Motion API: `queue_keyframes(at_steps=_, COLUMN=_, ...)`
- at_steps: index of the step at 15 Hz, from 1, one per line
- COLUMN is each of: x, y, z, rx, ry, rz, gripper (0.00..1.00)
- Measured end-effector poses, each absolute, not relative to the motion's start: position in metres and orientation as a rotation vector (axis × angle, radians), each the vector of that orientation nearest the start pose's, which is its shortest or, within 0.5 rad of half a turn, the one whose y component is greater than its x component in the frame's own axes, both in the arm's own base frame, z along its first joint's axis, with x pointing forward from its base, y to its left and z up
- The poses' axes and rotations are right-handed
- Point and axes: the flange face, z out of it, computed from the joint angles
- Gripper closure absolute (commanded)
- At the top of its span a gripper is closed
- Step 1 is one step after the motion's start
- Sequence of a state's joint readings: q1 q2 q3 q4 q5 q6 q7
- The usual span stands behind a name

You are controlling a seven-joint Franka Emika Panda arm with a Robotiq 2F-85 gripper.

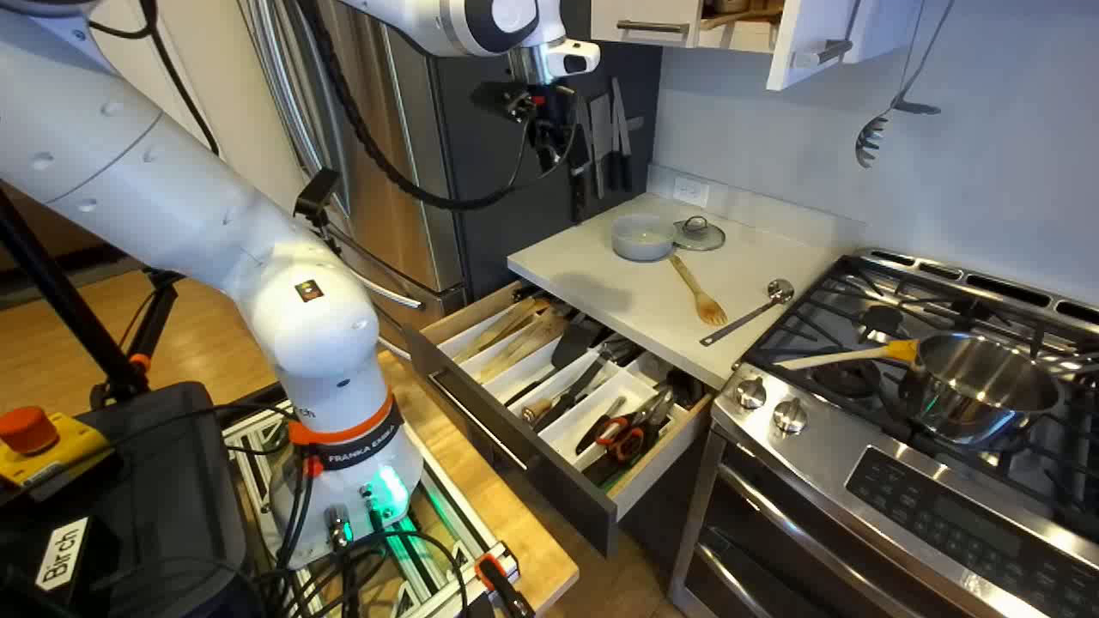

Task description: Pick up the cake knife from the open top drawer and put it on the gray bowl

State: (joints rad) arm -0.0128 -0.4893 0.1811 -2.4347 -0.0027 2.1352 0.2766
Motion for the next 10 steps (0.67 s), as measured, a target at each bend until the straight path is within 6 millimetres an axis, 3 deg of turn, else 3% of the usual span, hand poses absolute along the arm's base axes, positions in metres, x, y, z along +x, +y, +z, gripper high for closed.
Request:
queue_keyframes(at_steps=4, x=0.413, y=0.075, z=0.495, rx=-3.167, ry=0.185, rz=-0.312, gripper=0.00)
queue_keyframes(at_steps=6, x=0.414, y=0.076, z=0.484, rx=-3.168, ry=0.158, rz=-0.269, gripper=0.00)
queue_keyframes(at_steps=8, x=0.412, y=0.077, z=0.452, rx=-3.163, ry=0.105, rz=-0.163, gripper=0.00)
queue_keyframes(at_steps=10, x=0.406, y=0.076, z=0.403, rx=-3.146, ry=0.061, rz=-0.054, gripper=0.00)
